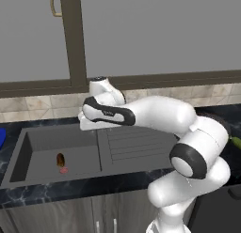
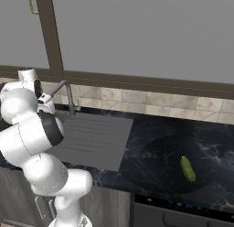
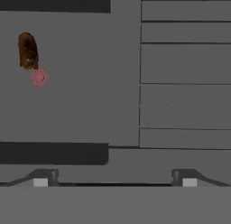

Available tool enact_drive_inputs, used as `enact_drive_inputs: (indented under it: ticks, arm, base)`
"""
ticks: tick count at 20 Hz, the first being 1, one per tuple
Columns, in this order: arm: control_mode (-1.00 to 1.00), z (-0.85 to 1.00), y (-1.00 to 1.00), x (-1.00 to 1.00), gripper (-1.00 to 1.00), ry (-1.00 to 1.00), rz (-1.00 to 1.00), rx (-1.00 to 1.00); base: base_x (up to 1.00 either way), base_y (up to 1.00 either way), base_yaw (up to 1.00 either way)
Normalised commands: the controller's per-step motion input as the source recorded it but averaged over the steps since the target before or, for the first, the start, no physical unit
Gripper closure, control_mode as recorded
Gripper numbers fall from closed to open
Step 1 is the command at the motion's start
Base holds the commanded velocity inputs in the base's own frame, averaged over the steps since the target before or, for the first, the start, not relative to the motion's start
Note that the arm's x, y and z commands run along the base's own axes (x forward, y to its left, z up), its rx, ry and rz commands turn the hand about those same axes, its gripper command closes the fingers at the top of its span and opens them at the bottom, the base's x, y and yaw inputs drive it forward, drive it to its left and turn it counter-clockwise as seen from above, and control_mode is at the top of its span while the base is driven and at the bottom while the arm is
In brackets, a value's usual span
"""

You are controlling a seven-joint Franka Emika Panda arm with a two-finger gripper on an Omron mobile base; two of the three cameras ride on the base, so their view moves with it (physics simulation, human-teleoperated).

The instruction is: Pick up all produce items and place them in the sink. Turn on the sink faucet to wash them. Then turn the sink off and put them in the tray.

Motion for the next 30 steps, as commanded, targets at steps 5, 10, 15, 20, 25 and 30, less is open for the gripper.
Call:
enact_drive_inputs:
  ticks: [5,10,15,20,25,30]
  arm:
    - [-1.00,0.29,-0.99,-0.16,-1.00,0.00,0.00,-0.04]
    - [-1.00,0.16,-1.00,-0.22,-1.00,0.00,0.00,-0.07]
    - [-1.00,0.05,-1.00,-0.15,-1.00,0.00,0.00,-0.06]
    - [-1.00,0.01,-1.00,0.00,-1.00,0.00,0.00,-0.03]
    - [-1.00,0.00,-1.00,0.00,-1.00,0.01,0.00,0.00]
    - [-1.00,0.00,-1.00,0.00,-1.00,0.04,0.00,0.00]
  base:
    - [0.00,0.00,0.00]
    - [0.00,0.00,0.00]
    - [0.00,0.00,0.00]
    - [0.00,0.00,0.00]
    - [0.00,0.00,0.00]
    - [0.00,0.00,0.00]
